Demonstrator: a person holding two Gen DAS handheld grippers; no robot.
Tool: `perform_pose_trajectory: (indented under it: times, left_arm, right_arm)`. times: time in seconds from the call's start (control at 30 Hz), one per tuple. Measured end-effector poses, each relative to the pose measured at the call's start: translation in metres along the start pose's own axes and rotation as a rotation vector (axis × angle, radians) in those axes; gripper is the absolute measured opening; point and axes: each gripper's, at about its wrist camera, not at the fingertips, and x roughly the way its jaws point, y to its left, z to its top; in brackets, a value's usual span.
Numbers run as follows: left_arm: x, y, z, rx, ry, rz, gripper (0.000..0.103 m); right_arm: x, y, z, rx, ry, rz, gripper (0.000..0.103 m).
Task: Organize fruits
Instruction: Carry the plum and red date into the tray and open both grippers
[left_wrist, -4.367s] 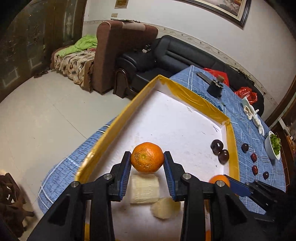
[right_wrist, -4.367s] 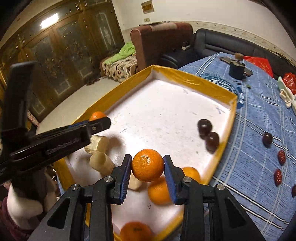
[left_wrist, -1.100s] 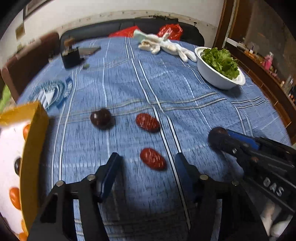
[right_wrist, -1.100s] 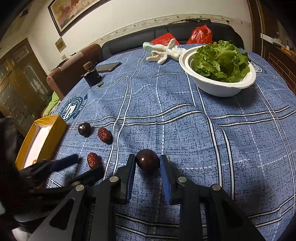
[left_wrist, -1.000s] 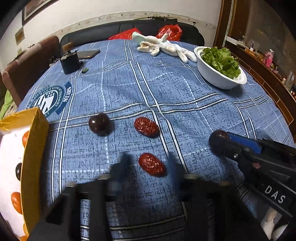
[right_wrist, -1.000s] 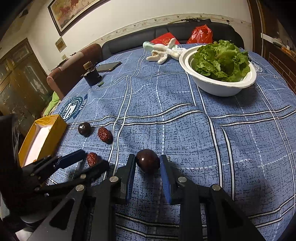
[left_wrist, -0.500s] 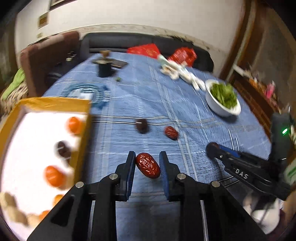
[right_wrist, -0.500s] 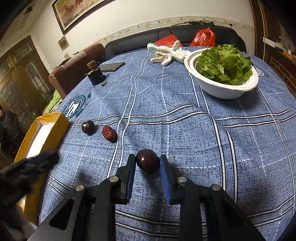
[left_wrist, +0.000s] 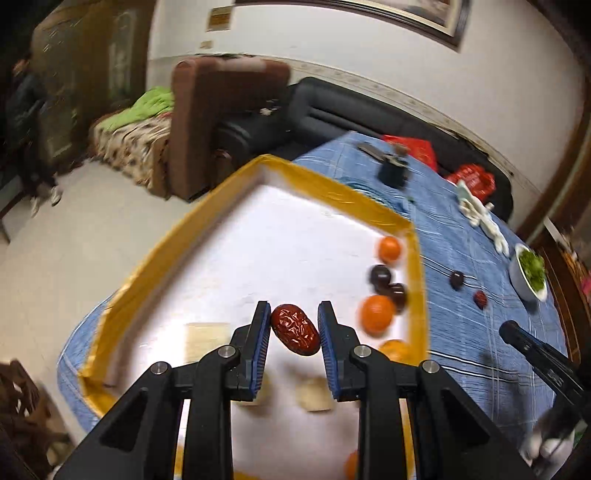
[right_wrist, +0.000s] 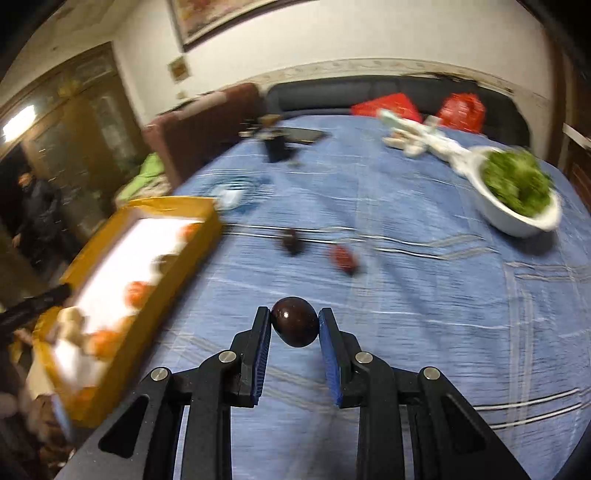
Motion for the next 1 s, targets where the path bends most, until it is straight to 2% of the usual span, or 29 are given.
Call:
perform_pose_trajectory:
  times: [0.13,0.27,0.33,0.43,0.6,0.63,0.7,0.77,0.8,0.9,1.0]
  left_arm:
    - [-0.003,0.022,-0.005,-0.039,-0.005,0.01,0.025]
    - [0.0,0.036,-0.009,-0.061,0.002,0.017,0.025]
    - [0.0,0.036,-0.009,-0.05,-0.01,0.024,0.026]
    - [0.001,0.035,-0.009,-0.041,-0.009,0.02,0.026]
    - [0.001,0.037,-0.008,-0.045,-0.013,0.012,0.028]
    - [0.001,0.038,-0.008,-0.05,-0.013,0.004,0.033]
    - [-0.001,0.039,-0.007,-0.054,-0.021,0.008,0.059]
    - [-0.004,0.038,-0.006,-0.049,-0.036,0.013,0.06]
    - [-0.005,0.037,-0.005,-0.046,-0.037,0.013,0.061]
    - [-0.008,0.033,-0.004,-0.039,-0.044,0.021,0.068]
    - [-0.013,0.026,-0.004,-0.021,-0.057,0.064,0.075]
  right_arm:
    - [0.001,0.061,0.008,-0.09,0.016,0.096,0.03]
    - [0.009,0.105,0.009,-0.129,0.053,0.19,0.03]
    - [0.015,0.121,0.007,-0.138,0.08,0.229,0.03]
    - [0.033,0.143,0.001,-0.166,0.119,0.239,0.03]
    - [0.055,0.159,-0.003,-0.163,0.168,0.277,0.03]
    - [0.055,0.161,-0.003,-0.161,0.167,0.279,0.03]
    - [0.059,0.16,-0.001,-0.151,0.168,0.288,0.033]
    - [0.061,0.16,0.0,-0.132,0.159,0.295,0.052]
    - [0.059,0.161,0.001,-0.129,0.154,0.294,0.056]
    - [0.055,0.159,0.005,-0.131,0.135,0.286,0.058]
    - [0.048,0.153,0.006,-0.123,0.121,0.274,0.058]
